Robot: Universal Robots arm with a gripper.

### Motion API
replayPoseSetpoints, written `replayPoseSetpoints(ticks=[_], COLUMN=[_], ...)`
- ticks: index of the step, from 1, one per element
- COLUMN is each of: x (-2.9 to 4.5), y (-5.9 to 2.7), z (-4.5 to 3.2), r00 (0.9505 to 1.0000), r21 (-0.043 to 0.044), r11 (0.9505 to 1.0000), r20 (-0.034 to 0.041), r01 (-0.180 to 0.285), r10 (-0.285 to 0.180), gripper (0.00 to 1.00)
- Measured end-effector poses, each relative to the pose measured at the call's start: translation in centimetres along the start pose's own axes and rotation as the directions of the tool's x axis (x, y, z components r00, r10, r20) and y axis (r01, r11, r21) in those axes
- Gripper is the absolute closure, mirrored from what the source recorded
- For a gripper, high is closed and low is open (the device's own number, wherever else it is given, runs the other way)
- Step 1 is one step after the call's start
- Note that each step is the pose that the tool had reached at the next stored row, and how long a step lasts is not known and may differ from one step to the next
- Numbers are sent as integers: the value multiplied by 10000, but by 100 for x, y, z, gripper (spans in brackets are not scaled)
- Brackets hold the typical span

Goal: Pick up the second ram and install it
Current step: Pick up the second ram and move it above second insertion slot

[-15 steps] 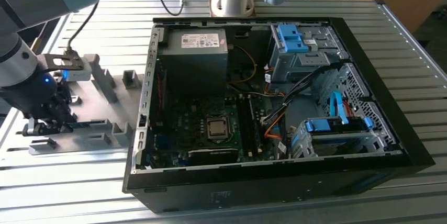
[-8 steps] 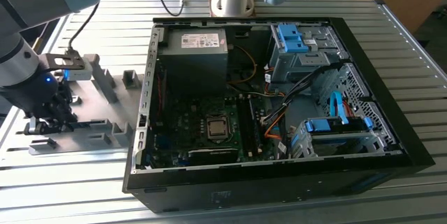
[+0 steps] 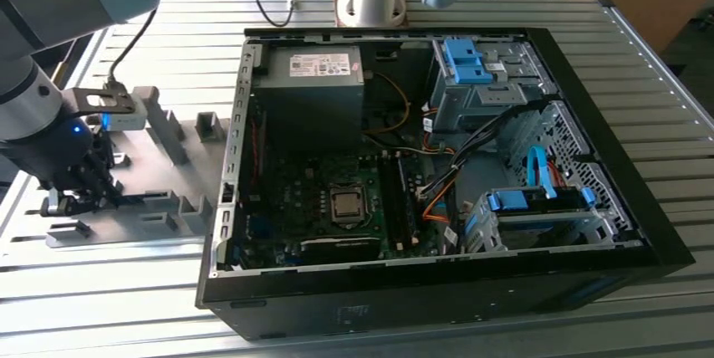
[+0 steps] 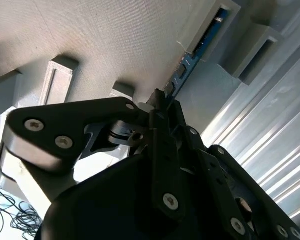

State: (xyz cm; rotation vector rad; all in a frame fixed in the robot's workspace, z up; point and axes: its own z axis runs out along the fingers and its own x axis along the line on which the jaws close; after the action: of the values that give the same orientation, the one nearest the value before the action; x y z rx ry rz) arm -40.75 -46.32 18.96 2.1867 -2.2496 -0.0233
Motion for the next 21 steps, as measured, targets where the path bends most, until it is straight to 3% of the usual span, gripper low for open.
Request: replayPoseSetpoints(ticks=[1,21], x=[0,0], y=[0,2], z=[0,-3], r00=[10000,10000], r21=[0,5], r11=[10000,10000], r20=[3,7], r01=[0,0], r10=[0,0], gripper=[80,80])
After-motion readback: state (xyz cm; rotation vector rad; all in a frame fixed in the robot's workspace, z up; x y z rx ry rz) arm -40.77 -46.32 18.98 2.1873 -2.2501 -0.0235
